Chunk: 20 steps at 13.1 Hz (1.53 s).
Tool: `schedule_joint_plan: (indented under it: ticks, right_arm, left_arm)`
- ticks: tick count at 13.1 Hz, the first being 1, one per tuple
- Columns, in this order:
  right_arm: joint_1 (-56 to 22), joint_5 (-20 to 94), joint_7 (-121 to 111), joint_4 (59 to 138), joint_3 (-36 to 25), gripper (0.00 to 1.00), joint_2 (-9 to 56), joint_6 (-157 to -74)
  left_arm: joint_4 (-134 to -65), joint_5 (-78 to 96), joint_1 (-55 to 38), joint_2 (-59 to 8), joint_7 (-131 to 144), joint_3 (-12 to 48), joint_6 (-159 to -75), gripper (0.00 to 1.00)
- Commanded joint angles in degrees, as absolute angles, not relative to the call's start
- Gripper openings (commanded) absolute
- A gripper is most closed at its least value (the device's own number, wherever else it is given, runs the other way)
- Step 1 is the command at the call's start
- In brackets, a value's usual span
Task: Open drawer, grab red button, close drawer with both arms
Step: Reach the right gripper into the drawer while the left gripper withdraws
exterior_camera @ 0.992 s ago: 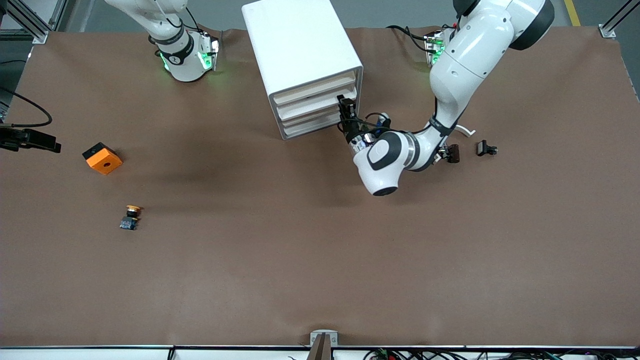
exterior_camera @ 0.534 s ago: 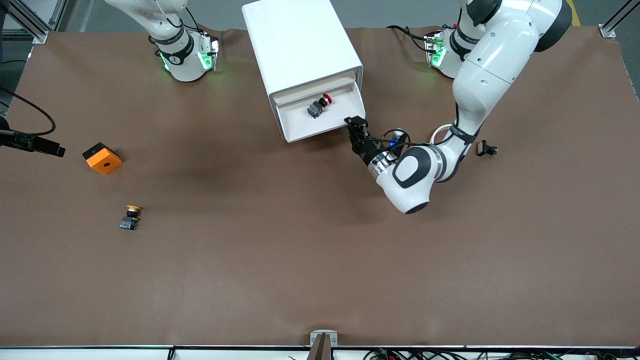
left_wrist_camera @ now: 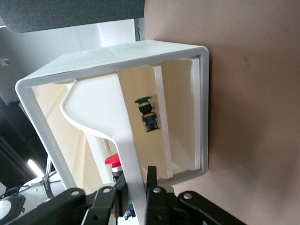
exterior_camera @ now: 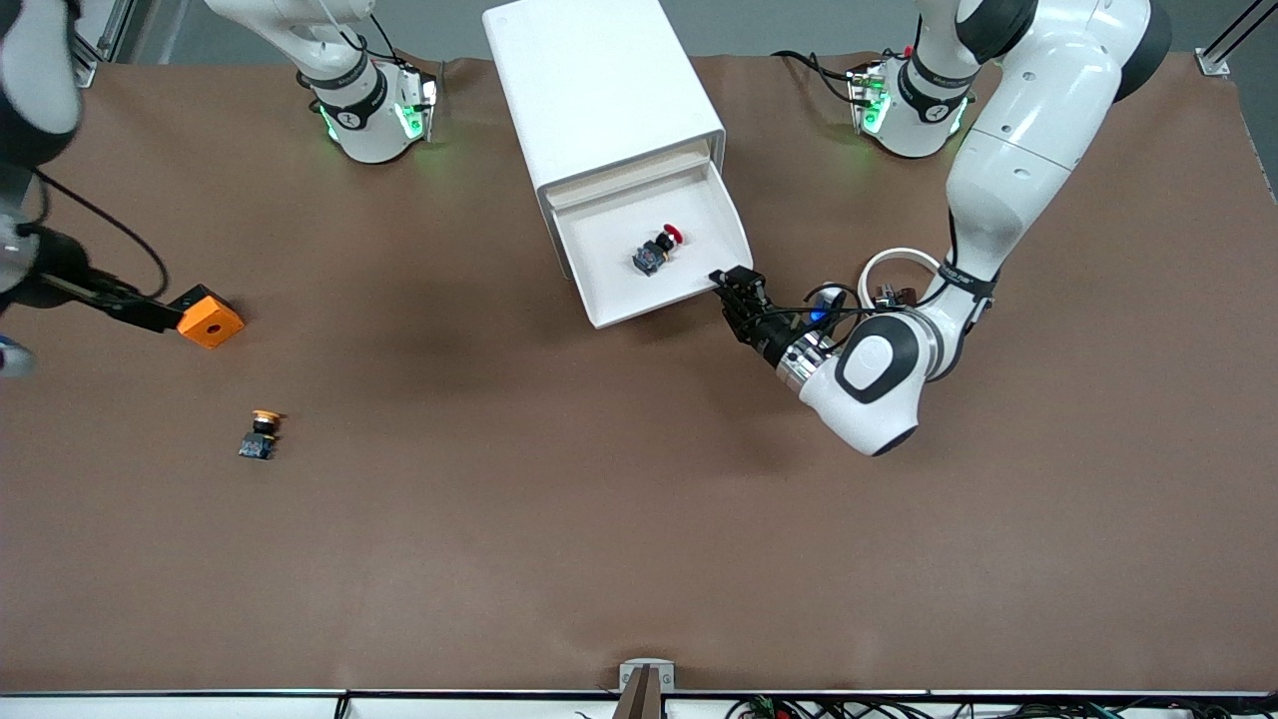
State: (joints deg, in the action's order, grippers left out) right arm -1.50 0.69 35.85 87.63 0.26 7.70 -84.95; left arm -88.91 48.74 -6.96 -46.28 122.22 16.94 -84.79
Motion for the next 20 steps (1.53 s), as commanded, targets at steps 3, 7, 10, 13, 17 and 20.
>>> schedule_joint_plan:
  ticks: [3, 7, 10, 13, 17, 20]
  right_arm:
    - [-11.8, 4.5, 49.6, 86.6, -0.1, 1.0, 8.2, -84.6]
    - [-21.4, 4.8, 64.8, 88.5, -0.1, 1.0, 8.4, -89.7]
    - [-30.1, 7.5, 77.1, 91.2, -0.1, 1.0, 10.1, -97.1]
    - [-36.5, 7.7, 84.3, 90.9, -0.1, 1.0, 14.2, -102.9]
    - [-42.0, 7.7, 89.3, 90.5, -0.1, 1.0, 16.1, -105.9]
    - [-46.7, 6.8, 91.8, 90.5, -0.2, 1.0, 18.0, -106.2]
  left_arm:
    - [-87.8, 50.8, -6.6, -45.8, 121.4, 17.1, -84.3, 0.69]
    - [-87.3, 49.8, -6.7, -45.7, 120.9, 17.0, -85.2, 1.0]
    - [-86.8, 45.6, -6.5, -44.9, 115.9, 17.0, -86.1, 1.0]
    - [-84.3, 40.8, -6.3, -44.3, 107.9, 17.0, -86.2, 1.0]
    - [-84.2, 30.9, -6.2, -42.6, 85.8, 16.9, -87.3, 1.0]
    - [-84.5, 23.7, -6.0, -41.2, 71.6, 16.6, -91.8, 1.0]
